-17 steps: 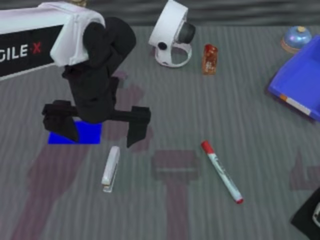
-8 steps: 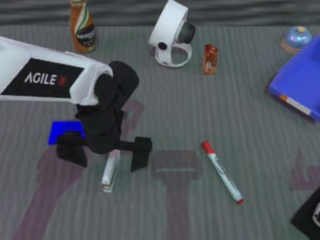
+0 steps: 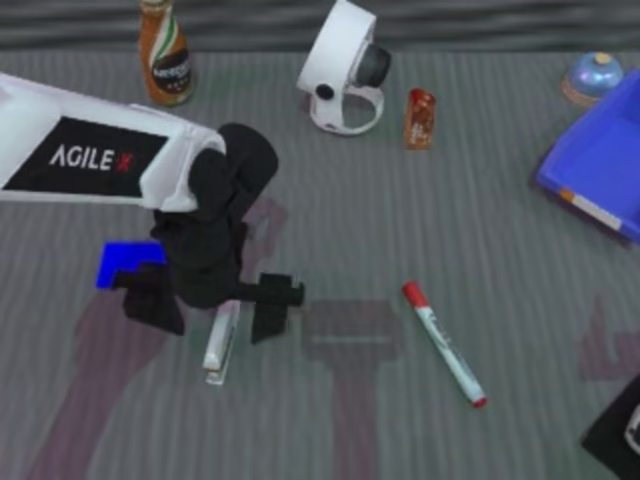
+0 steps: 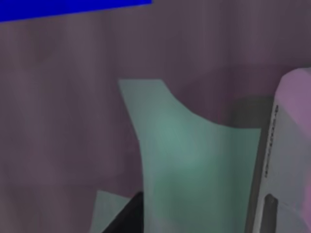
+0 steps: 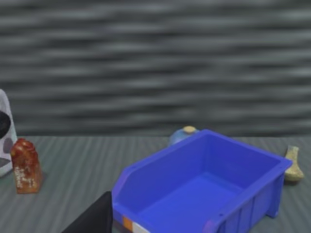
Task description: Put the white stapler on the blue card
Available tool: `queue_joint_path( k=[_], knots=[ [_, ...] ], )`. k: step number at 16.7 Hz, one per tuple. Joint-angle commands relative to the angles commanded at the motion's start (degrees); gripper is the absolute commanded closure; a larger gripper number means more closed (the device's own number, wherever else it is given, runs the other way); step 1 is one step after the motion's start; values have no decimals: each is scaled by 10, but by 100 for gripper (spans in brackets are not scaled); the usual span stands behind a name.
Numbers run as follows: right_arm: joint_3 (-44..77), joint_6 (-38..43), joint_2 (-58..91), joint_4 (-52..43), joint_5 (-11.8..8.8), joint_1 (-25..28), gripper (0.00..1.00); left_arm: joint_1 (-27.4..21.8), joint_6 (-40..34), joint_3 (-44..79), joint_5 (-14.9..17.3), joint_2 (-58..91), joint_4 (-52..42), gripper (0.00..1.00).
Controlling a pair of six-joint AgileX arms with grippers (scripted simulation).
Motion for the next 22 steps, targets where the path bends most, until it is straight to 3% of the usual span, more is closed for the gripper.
queue_joint_path(
  k=[8, 18, 22],
  knots=[
    [0, 0, 0, 0, 0, 0, 0, 0, 0, 0, 0, 0, 0, 98],
    [0, 0, 0, 0, 0, 0, 0, 0, 1, 2, 0, -1, -2, 100],
    [0, 0, 0, 0, 0, 0, 0, 4, -3, 44, 0, -25, -69, 100]
  ],
)
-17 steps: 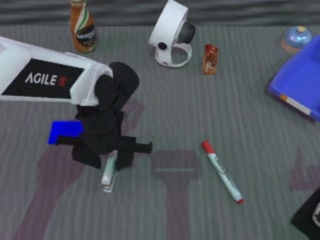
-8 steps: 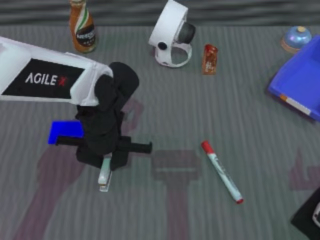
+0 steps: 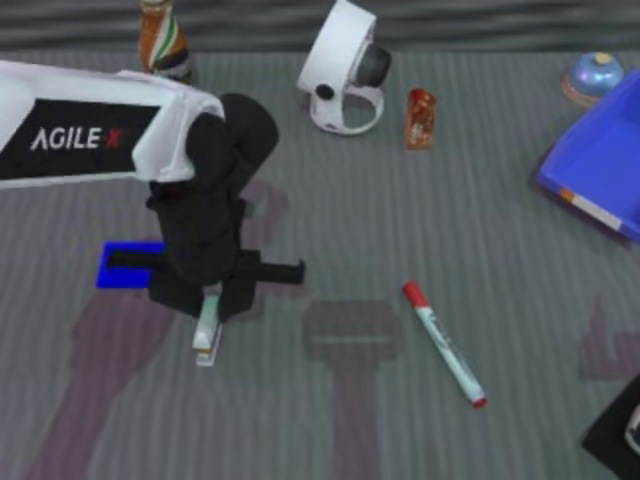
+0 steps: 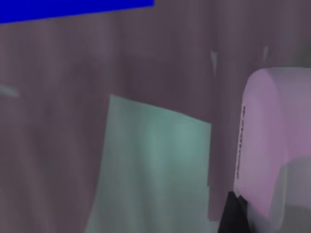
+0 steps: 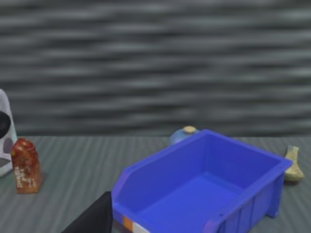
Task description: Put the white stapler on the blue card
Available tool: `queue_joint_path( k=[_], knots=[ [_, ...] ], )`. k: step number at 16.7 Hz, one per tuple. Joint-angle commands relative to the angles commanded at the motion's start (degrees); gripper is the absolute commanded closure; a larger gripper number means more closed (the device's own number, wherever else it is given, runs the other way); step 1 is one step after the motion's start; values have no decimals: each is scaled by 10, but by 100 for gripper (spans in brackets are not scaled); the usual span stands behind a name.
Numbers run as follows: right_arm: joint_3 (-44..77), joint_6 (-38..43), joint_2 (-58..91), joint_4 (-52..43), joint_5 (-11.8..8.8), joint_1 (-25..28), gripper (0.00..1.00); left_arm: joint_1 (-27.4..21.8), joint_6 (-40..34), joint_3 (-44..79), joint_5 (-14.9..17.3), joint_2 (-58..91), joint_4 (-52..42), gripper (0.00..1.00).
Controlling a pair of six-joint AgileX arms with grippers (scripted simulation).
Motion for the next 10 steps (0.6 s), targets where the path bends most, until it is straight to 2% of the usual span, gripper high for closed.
queue_joint_path(
  k=[5, 10],
  knots=[
    [0, 0, 0, 0, 0, 0, 0, 5, 0, 68, 0, -52, -126, 100],
    [0, 0, 0, 0, 0, 0, 0, 3, 1, 75, 0, -60, -137, 100]
  ],
)
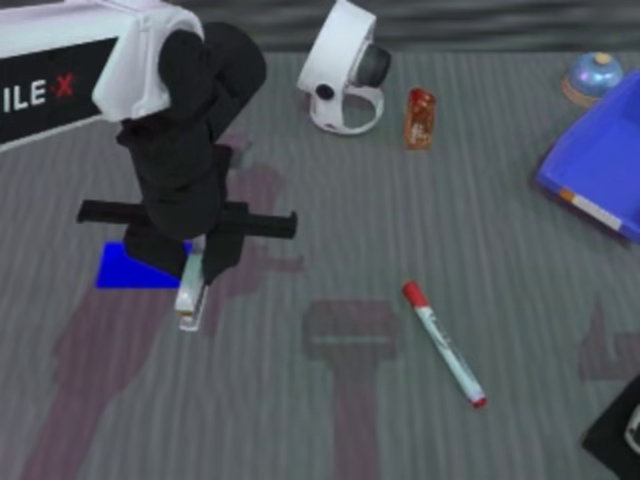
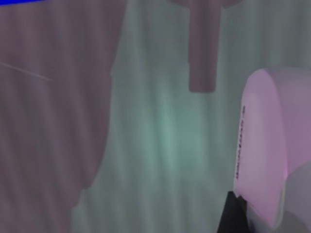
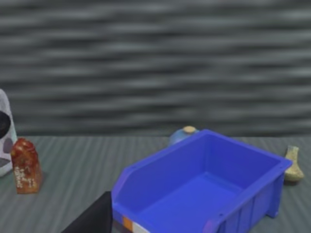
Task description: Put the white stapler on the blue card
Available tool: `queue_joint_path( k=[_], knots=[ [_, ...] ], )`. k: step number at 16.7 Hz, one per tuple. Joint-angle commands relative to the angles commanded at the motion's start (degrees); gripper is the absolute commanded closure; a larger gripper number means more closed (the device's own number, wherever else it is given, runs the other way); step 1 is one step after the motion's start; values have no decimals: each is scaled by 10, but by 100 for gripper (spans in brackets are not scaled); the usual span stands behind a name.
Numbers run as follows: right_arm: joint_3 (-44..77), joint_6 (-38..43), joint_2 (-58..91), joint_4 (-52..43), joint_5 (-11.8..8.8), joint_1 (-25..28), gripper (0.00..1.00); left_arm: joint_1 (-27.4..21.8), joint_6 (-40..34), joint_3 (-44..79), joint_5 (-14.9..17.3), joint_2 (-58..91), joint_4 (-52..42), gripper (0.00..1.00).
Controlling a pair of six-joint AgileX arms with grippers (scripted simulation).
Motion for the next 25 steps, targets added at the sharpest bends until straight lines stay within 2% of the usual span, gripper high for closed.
queue_joint_path(
  k=[4, 7, 10, 16, 19, 22, 25],
  knots=[
    [0, 0, 0, 0, 0, 0, 0, 7, -38, 19, 0, 13, -10, 100],
    [0, 0, 0, 0, 0, 0, 0, 26, -131, 57, 0, 36, -28, 100],
    [0, 0, 0, 0, 0, 0, 0, 53, -271, 99, 0, 61, -51, 100],
    [0, 0, 0, 0, 0, 0, 0, 113, -598, 186, -2, 111, -99, 100],
    [0, 0, 0, 0, 0, 0, 0, 140, -722, 222, -2, 124, -113, 100],
    [0, 0, 0, 0, 0, 0, 0, 159, -790, 242, -1, 125, -117, 100],
    [0, 0, 0, 0, 0, 0, 0, 163, -806, 247, -1, 124, -117, 100]
  ],
)
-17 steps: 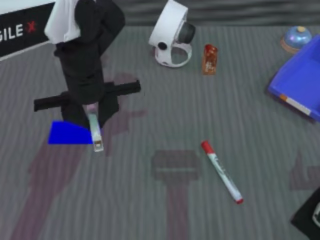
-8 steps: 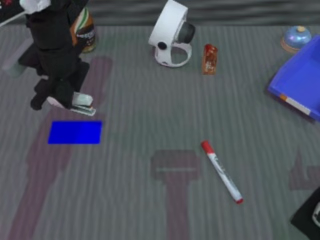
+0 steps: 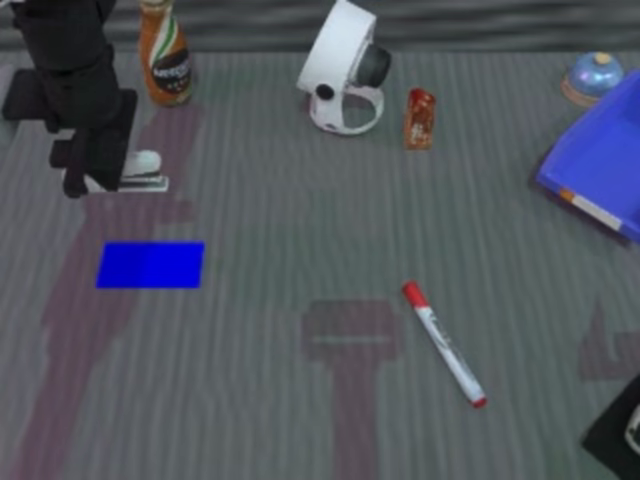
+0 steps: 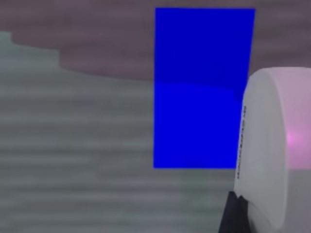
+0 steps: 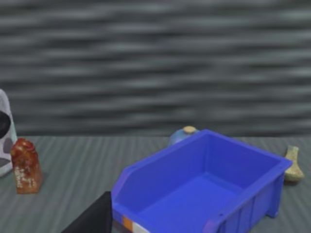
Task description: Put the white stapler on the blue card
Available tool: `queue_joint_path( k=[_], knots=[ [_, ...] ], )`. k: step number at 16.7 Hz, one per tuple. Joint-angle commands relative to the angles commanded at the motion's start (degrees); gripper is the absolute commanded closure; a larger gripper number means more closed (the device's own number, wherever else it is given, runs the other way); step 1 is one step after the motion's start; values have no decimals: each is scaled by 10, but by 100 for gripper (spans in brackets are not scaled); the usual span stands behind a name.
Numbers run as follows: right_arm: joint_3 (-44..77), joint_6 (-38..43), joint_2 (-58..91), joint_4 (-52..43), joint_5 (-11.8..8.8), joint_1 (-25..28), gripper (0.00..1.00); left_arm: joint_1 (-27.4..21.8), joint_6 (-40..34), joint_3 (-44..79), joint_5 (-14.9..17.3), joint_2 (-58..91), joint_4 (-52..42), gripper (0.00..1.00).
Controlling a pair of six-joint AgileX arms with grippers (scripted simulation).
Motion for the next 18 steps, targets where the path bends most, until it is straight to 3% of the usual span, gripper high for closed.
queue_joint_path(
  k=[5, 13, 18],
  knots=[
    [0, 0, 0, 0, 0, 0, 0, -3, 2, -10, 0, 1, 10, 100],
    [0, 0, 0, 0, 0, 0, 0, 0, 1, -144, 0, 43, 190, 100],
    [0, 0, 0, 0, 0, 0, 0, 0, 1, -156, 0, 47, 203, 100]
  ],
)
